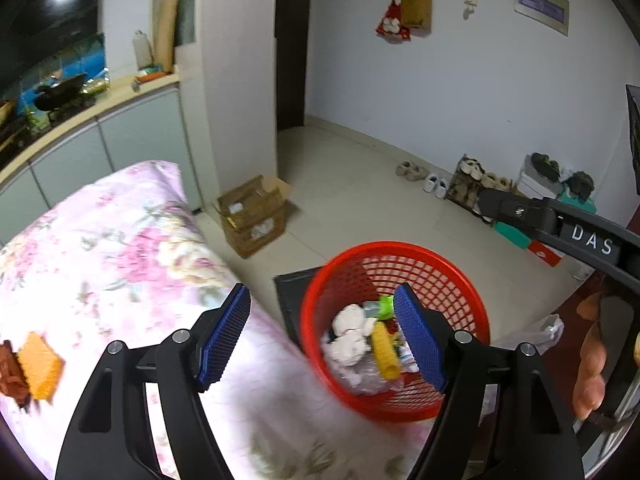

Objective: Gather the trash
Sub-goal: 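Return both tools to the brown bag and yellow mesh sleeve on the bedspread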

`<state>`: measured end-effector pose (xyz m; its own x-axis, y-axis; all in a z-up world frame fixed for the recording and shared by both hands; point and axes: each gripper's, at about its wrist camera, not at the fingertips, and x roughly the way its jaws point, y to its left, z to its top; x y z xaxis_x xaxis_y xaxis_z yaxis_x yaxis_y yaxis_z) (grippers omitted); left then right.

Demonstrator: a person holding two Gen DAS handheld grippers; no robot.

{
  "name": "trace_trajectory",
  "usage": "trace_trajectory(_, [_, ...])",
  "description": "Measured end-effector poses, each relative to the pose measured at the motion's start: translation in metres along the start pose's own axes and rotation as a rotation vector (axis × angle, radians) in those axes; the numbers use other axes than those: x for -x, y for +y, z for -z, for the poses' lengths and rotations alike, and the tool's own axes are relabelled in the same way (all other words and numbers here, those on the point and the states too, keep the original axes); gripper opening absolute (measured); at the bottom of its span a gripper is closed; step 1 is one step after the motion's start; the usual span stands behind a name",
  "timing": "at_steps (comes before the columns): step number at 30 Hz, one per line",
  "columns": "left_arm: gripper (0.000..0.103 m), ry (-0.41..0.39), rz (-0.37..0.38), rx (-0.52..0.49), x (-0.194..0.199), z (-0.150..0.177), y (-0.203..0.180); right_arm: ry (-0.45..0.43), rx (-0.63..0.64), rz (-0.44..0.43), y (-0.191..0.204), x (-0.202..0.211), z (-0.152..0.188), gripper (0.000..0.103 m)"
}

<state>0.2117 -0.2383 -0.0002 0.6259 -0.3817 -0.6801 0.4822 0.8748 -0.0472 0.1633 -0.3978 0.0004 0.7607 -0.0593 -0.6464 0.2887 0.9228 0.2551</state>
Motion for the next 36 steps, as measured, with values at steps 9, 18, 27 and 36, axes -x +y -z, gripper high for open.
trace_trajectory(9, [0.072,-0.053,-0.079,0.04,0.042,0.019,0.041,-0.046,0.098,-0.081,0.045,0.019,0.013,0.066])
trace_trajectory(18, [0.072,-0.086,-0.142,0.123,0.086,0.043,0.09,-0.071,0.233,-0.144,0.089,0.032,0.034,0.067])
trace_trajectory(27, [0.075,-0.1,-0.242,0.207,0.12,0.073,0.146,-0.064,0.315,-0.162,0.117,0.031,0.054,0.067])
trace_trajectory(36, [0.076,-0.11,-0.346,0.366,0.159,0.102,0.23,-0.038,0.345,-0.175,0.13,0.027,0.064,0.074])
